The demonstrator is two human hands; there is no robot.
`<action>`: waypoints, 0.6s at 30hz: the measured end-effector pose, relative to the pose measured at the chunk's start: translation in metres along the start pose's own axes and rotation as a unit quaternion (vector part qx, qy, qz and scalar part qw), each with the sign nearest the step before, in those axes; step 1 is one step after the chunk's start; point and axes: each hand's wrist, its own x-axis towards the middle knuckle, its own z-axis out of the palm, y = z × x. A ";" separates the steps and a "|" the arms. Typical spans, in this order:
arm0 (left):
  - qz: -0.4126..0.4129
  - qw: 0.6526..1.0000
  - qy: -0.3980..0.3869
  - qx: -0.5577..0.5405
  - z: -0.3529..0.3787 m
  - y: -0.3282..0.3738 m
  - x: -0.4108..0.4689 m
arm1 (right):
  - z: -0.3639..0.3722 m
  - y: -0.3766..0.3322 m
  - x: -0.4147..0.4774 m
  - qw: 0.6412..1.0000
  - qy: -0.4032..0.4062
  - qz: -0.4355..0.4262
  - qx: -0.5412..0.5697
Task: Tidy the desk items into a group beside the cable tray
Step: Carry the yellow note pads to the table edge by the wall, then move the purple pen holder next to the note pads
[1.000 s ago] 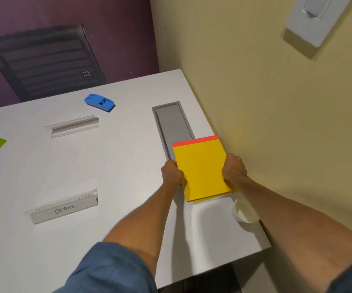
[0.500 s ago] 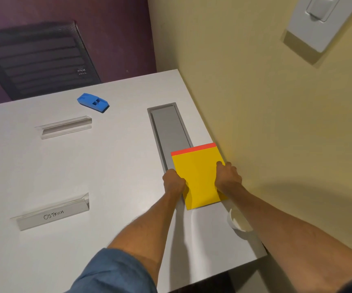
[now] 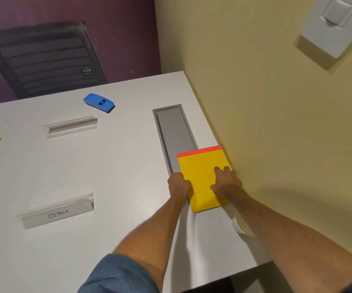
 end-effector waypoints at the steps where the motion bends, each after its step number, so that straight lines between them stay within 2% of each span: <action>1: 0.000 1.000 0.000 0.002 0.000 0.000 0.000 | 0.000 -0.001 0.000 1.000 -0.002 0.002 0.000; 6: 0.016 1.000 -0.016 0.007 -0.005 -0.001 -0.001 | -0.001 -0.002 0.001 1.000 0.002 0.001 -0.011; 10: 0.105 0.991 -0.027 0.075 -0.019 -0.002 -0.011 | -0.006 -0.010 -0.007 0.999 0.032 -0.018 -0.039; 12: 0.152 0.972 -0.022 0.177 -0.031 -0.002 -0.017 | -0.009 -0.019 -0.014 0.997 0.051 -0.032 -0.044; 14: 0.201 0.939 -0.002 0.280 -0.044 -0.003 -0.025 | -0.014 -0.029 -0.023 0.994 0.082 -0.058 -0.045; 18: 0.237 0.895 0.045 0.375 -0.075 -0.012 -0.049 | -0.024 -0.053 -0.052 0.987 0.112 -0.101 -0.055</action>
